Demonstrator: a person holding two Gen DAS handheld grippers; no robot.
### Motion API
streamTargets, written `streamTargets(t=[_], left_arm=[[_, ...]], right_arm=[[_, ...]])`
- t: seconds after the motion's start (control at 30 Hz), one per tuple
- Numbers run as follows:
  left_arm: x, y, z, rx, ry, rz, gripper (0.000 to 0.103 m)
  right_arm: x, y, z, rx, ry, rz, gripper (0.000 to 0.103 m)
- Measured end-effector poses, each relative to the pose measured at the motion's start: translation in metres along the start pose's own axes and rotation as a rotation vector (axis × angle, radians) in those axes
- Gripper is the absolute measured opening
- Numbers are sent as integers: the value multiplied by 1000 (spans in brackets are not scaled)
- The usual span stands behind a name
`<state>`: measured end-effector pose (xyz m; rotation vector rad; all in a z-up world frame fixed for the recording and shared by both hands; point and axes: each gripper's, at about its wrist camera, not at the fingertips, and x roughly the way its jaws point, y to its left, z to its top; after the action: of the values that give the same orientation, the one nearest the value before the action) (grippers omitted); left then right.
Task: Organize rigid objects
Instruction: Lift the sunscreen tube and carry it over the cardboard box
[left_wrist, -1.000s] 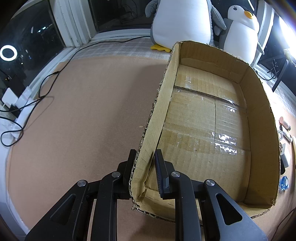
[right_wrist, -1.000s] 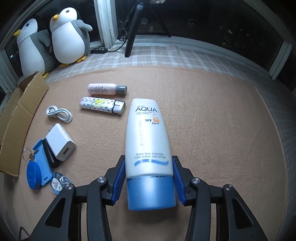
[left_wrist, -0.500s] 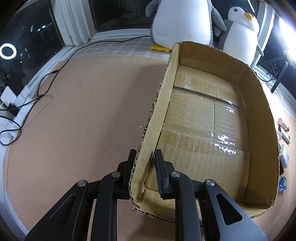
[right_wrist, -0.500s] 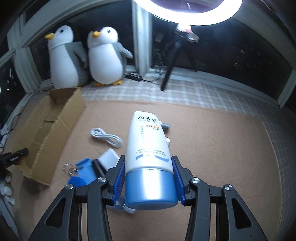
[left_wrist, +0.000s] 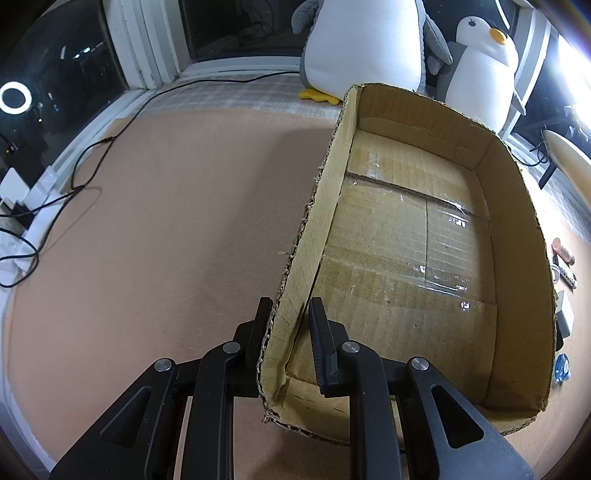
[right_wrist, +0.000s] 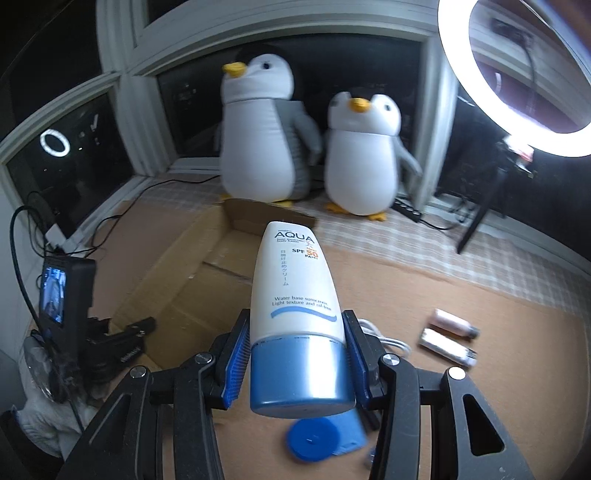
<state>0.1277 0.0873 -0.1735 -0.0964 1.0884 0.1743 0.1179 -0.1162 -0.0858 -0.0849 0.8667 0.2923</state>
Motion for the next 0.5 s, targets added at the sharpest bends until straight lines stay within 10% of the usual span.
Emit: streamTargets(t=[0.5], left_arm=[[0, 1, 0, -5, -1, -1, 18]], right_arm=[[48, 51, -3, -39, 63, 82, 43]])
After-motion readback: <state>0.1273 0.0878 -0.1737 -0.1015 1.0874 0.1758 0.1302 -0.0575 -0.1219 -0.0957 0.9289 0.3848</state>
